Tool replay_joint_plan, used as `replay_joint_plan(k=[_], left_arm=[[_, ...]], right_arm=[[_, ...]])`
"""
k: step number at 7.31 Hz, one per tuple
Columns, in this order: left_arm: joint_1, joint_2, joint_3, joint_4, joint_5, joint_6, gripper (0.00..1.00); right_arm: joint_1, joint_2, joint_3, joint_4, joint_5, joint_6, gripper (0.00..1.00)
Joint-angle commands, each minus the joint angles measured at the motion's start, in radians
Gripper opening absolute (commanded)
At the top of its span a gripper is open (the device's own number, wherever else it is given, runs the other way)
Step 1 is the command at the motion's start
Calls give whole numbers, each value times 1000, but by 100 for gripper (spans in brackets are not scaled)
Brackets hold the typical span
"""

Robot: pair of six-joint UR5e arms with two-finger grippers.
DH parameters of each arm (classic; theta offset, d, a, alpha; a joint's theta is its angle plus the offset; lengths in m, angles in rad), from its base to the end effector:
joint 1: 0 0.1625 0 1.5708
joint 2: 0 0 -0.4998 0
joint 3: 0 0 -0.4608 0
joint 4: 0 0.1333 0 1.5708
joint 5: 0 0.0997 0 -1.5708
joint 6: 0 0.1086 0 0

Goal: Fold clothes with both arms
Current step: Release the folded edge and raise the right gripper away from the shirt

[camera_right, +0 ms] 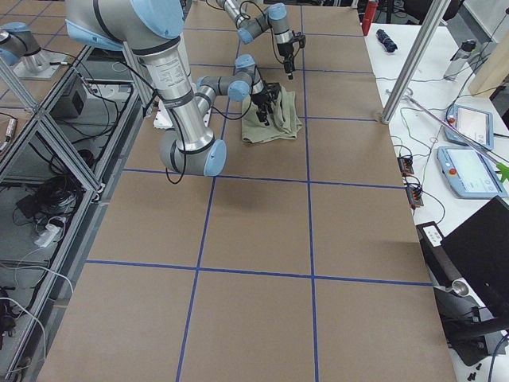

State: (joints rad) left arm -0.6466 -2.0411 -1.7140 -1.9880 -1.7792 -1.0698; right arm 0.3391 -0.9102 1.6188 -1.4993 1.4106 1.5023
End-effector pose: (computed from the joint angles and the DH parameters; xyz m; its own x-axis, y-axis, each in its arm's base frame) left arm 0.5284 -0.5377 0.3119 0.5751 0.1547 -0.8034 0.1957 0.9275 0.3186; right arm -0.7070 -0.4091 0.2634 0.6985 0.1747 0.6939 -0.3873 0.9077 0.1613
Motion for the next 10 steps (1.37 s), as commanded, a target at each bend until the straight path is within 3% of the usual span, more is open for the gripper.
replay_joint_plan(k=[1,5,8,10], left_arm=[[1,13,-15,0,0,-1,100],[1,21,-21,0,0,-1,100],[7,27,-35,2,0,-9,100],[74,25,-35,15,42,-27,100]], right_arm=[[59,68,-107,1,-1,-16,89],[239,85,-265,1,-1,-135,90],[296,106,-237,8,45,-177,92],[296,96,-141,24,170,-171,100]])
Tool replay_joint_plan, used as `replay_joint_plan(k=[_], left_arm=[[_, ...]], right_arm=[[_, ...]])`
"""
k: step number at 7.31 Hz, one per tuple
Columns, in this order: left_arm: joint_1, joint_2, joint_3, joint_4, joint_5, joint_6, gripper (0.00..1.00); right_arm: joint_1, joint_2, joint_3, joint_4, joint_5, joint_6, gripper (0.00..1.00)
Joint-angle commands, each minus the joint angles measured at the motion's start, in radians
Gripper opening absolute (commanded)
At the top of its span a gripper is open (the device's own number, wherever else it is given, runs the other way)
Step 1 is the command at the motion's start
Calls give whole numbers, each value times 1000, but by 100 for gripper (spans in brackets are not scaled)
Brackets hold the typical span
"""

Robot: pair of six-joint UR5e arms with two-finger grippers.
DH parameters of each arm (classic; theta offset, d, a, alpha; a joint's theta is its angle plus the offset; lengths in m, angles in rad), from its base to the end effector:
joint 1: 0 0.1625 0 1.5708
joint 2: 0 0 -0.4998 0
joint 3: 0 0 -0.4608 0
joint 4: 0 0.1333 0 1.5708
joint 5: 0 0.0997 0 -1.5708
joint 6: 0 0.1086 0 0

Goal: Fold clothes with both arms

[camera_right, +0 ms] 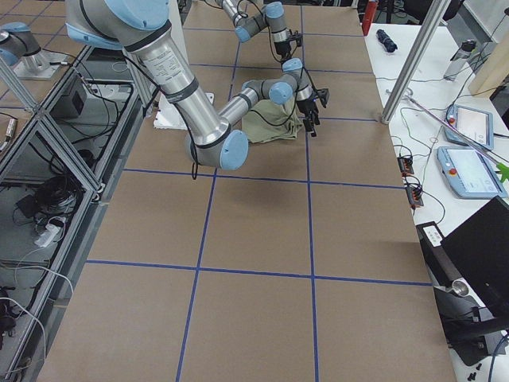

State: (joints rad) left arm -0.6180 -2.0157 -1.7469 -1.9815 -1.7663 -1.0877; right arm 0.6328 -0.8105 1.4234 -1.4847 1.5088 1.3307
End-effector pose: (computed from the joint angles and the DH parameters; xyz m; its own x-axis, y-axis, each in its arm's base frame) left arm 0.5320 -0.5158 0.3147 0.5714 0.1529 -0.8063 0.1886 0.9317 0.3103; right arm -0.6167 -0.6259 0.2784 0.7476 0.2539 0.6137 -0.4578 0.8665 0.1991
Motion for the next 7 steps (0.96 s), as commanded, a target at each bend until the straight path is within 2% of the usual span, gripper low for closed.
replay_joint_plan(k=[1,2,3,4,5,7], left_arm=[[132,-5,4,13,116,-14,100],[194,-14,9,62,160,-18,100],[208,-17,1,94,171,-17,100],[251,-21,10,95,215,-15,100],[256,-49,32,98,217,-17,100],[189,-58,81,96,232,-29,100]], right_arm=[[4,-4,74,9,88,-8,100],[4,-6,74,9,88,-11,100],[5,-6,75,9,88,-12,100],[5,-6,75,9,88,-12,100],[5,-6,75,9,88,-12,100],[5,-7,75,9,88,-12,100]])
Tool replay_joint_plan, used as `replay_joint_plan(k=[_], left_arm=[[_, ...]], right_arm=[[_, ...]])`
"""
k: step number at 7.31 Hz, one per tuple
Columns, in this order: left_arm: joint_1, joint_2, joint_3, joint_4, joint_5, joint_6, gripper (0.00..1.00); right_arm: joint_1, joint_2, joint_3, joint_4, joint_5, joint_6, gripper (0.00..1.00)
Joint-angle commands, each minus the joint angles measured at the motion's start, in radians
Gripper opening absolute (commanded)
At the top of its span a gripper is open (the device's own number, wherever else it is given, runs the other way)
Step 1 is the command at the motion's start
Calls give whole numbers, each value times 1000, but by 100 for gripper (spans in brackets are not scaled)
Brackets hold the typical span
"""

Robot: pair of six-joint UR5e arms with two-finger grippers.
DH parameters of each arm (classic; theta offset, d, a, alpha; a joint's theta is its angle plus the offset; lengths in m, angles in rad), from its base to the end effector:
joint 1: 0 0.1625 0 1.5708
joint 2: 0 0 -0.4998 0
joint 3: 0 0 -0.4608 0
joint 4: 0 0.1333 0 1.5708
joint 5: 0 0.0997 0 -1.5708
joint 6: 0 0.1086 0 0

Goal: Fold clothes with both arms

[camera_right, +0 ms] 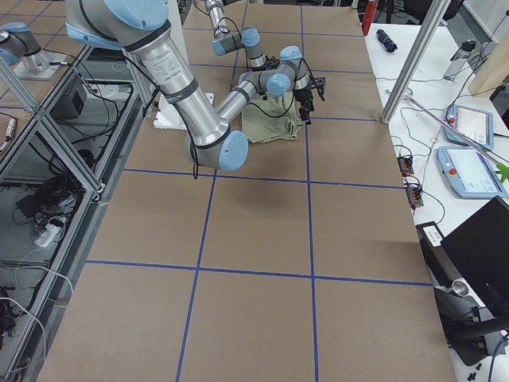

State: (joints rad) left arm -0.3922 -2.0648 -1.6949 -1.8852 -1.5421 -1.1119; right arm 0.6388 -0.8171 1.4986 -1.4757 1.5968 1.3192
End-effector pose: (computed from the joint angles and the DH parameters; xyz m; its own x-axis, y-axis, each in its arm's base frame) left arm 0.6493 -0.4162 0.3201 0.6723 0.2011 -0.7125 0.1177 0.9211 0.3711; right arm -0.6023 -0.6098 0.2442 0.6994 0.2094 0.6834 -0.4205 0.8937 0.1565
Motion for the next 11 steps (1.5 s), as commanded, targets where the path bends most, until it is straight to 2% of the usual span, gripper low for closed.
replay_joint_plan(k=[1,3,4,5,6,7,8,9,10,11], left_arm=[[-77,-62,97,1,7,-6,100],[-202,-191,325,-46,0,6,100],[-265,-202,433,-133,-1,39,100],[-321,-202,499,-176,-1,110,100],[-348,-202,497,-193,-28,162,100],[-355,-202,489,-233,-149,165,100],[-361,-190,442,-250,-214,167,100],[-363,-158,390,-253,-216,167,100],[-363,-138,361,-258,-216,167,100],[-363,-136,360,-258,-216,167,100]], right_arm=[[-1,-2,0,0,0,0,100],[-1,-8,0,2,0,0,100],[-1,-16,0,21,-1,0,100],[-1,-33,0,44,0,0,100],[-2,-34,0,52,0,3,100],[-5,-31,0,52,0,14,100],[-8,-31,0,51,0,17,100],[-33,-34,0,51,-1,29,100],[-83,-37,-6,51,-15,125,94],[-129,-39,-9,49,-35,200,80]])
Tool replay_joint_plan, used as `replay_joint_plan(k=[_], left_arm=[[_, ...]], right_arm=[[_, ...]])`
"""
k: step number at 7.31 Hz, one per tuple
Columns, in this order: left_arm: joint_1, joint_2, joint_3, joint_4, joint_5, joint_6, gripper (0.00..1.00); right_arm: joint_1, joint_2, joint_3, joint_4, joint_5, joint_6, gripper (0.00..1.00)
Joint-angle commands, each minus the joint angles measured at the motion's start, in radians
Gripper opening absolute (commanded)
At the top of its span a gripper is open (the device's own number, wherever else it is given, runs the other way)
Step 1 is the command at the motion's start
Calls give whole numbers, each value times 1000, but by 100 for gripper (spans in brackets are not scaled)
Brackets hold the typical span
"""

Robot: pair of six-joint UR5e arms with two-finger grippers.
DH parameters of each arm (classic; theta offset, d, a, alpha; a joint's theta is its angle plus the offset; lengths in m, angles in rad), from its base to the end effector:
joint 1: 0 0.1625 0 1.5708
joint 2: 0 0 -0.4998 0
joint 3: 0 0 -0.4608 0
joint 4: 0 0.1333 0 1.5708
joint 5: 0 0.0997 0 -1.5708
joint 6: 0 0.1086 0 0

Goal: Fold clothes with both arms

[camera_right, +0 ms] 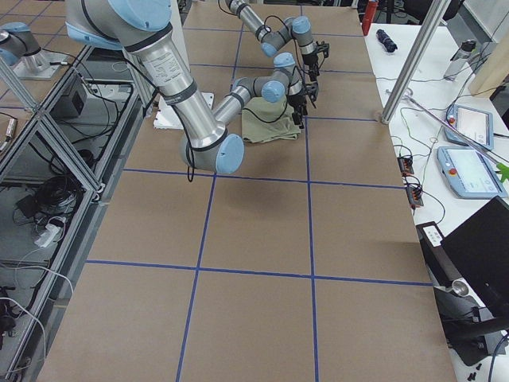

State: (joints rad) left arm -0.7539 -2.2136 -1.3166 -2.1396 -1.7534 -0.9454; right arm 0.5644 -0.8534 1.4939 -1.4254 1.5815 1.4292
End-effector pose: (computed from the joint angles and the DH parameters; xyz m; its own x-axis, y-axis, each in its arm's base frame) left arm 0.5571 -0.6788 0.3679 0.6709 0.1598 -0.7241 0.2123 0.8943 0.3940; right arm -0.6436 -0.5638 0.2700 0.6658 0.2545 0.7014 -0.4389 0.8938 0.0924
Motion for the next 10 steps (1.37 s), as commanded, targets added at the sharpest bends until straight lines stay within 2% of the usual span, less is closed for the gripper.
replay_joint_plan(k=[1,2,3,5,6,10], left_arm=[[-1,12,-18,-3,-5,0,100],[-1,12,-18,-5,-5,0,100],[1,12,-18,-5,-5,0,100],[1,14,-18,-5,-3,-1,100],[1,20,-18,-5,-3,-1,100],[2,46,-15,-63,-1,-1,100]], right_arm=[[-92,-3,-6,-1,-65,118,63],[-98,-9,-4,-1,-71,131,43],[-97,-15,-4,-1,-71,129,35],[-97,-27,5,-7,-72,129,32],[-97,-24,5,-7,-72,129,0],[-28,-22,-24,-17,-74,116,0]])
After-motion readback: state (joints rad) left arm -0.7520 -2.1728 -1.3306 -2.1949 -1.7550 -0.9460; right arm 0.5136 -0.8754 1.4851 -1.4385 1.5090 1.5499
